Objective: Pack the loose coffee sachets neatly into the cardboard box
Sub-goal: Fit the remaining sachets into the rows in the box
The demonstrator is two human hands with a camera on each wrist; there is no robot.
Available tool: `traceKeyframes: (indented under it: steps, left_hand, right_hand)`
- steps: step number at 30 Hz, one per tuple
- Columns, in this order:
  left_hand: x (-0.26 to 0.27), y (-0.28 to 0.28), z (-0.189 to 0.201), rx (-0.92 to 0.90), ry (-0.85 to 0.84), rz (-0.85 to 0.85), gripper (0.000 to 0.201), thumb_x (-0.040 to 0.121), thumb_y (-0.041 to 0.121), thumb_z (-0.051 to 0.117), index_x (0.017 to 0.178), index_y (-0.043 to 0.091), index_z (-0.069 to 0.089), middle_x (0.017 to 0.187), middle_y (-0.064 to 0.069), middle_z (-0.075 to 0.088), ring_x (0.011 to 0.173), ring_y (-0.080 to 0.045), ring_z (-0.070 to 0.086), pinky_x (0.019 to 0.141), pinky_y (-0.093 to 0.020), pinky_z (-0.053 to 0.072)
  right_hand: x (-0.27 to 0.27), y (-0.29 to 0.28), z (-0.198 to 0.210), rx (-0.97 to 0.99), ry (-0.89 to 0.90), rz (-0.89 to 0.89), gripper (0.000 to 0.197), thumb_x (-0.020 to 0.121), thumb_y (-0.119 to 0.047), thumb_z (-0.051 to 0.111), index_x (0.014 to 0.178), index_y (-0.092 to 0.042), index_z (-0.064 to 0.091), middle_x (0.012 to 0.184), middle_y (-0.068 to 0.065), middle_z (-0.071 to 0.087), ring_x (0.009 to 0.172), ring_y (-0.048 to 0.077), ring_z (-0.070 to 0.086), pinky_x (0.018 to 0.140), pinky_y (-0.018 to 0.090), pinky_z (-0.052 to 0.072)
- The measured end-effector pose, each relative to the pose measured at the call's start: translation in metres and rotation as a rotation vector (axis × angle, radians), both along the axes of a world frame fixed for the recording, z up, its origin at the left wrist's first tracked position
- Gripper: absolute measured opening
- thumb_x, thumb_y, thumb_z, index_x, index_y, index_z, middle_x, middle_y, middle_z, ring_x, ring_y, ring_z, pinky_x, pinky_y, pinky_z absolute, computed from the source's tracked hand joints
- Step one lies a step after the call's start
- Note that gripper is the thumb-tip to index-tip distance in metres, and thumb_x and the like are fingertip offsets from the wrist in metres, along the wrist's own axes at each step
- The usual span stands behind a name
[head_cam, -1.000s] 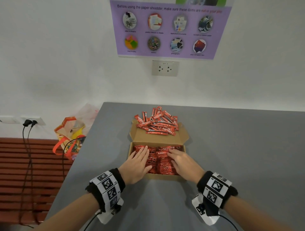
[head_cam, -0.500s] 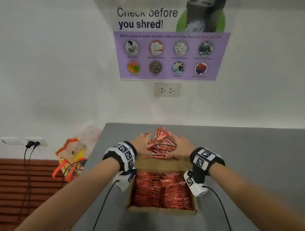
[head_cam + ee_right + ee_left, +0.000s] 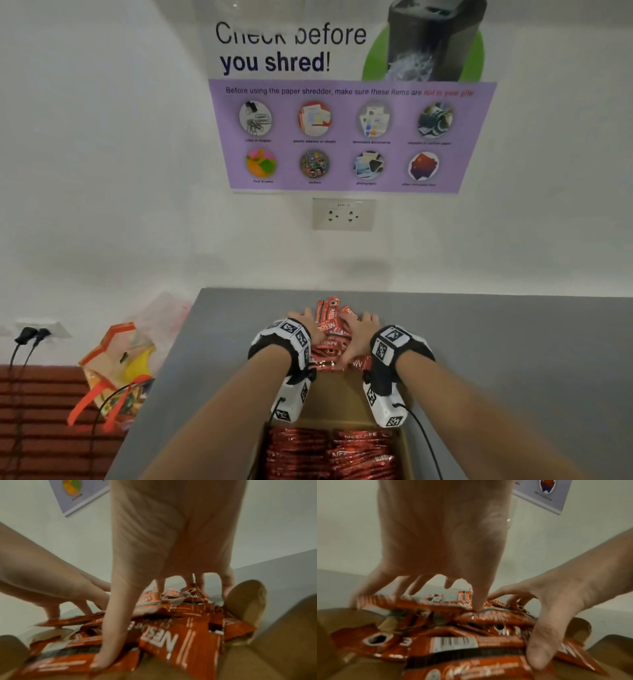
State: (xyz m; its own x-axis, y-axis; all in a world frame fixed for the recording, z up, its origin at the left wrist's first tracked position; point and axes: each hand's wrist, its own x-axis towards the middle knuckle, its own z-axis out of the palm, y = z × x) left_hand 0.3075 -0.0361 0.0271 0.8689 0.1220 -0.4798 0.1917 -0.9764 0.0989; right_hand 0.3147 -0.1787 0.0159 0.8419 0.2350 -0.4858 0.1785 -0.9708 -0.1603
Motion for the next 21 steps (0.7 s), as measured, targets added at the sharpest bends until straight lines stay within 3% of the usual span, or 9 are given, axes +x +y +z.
traceKeyframes:
  steps: [3,7,11,15,18,21]
  left_hand:
    - [0.007,-0.006,-0.008,0.029,-0.037,-0.026,0.065,0.088,0.052,0.047,0.139,0.015,0.029,0.140,-0.016,0.032,0.130,-0.032,0.032,0.108,-0.045,0.029]
    - [0.013,-0.009,-0.011,0.038,-0.030,-0.069,0.080,0.085,0.063,0.046,0.143,0.012,0.024,0.144,-0.018,0.028,0.134,-0.033,0.026,0.111,-0.046,0.024]
    - [0.017,-0.010,-0.001,0.041,0.011,-0.094,0.082,0.075,0.043,0.062,0.140,0.010,0.026,0.143,-0.017,0.029,0.133,-0.034,0.026,0.109,-0.044,0.028]
    - [0.020,-0.013,0.009,0.067,0.035,-0.111,0.086,0.071,0.028,0.064,0.142,0.008,0.020,0.142,-0.016,0.029,0.132,-0.035,0.027,0.105,-0.046,0.033]
    - [0.023,-0.014,0.009,0.024,0.023,-0.229,0.093,0.068,0.026,0.069,0.144,0.023,0.016,0.138,-0.014,0.032,0.129,-0.036,0.029,0.102,-0.050,0.035]
    - [0.026,-0.014,0.007,0.051,0.058,-0.345,0.087,0.065,0.031,0.072,0.140,0.034,0.027,0.136,-0.012,0.032,0.126,-0.036,0.030,0.102,-0.052,0.034]
  right_hand:
    - [0.001,0.000,-0.006,0.095,-0.074,0.014,0.095,0.065,-0.047,0.079,0.142,-0.030,0.027,0.134,0.013,0.030,0.128,0.032,0.025,0.107,0.047,0.028]
    - [0.001,-0.003,-0.013,0.162,-0.104,0.026,0.071,0.076,-0.037,0.071,0.136,-0.024,0.035,0.130,0.014,0.032,0.122,0.032,0.032,0.104,0.041,0.032]
    - [0.002,-0.001,-0.015,0.208,-0.097,0.009,0.059,0.085,-0.029,0.063,0.135,-0.016,0.034,0.128,0.016,0.034,0.118,0.035,0.039,0.103,0.040,0.036]
    - [0.005,0.001,-0.015,0.242,-0.042,0.008,0.050,0.086,-0.018,0.057,0.130,-0.012,0.035,0.127,0.017,0.036,0.116,0.037,0.044,0.100,0.042,0.039]
    - [0.008,0.002,-0.017,0.246,-0.036,0.028,0.049,0.087,-0.015,0.054,0.133,-0.013,0.035,0.128,0.016,0.037,0.115,0.036,0.045,0.101,0.039,0.039]
    - [0.010,0.004,-0.018,0.255,-0.046,0.045,0.052,0.090,-0.016,0.053,0.137,-0.015,0.032,0.129,0.015,0.039,0.117,0.034,0.045,0.102,0.038,0.038]
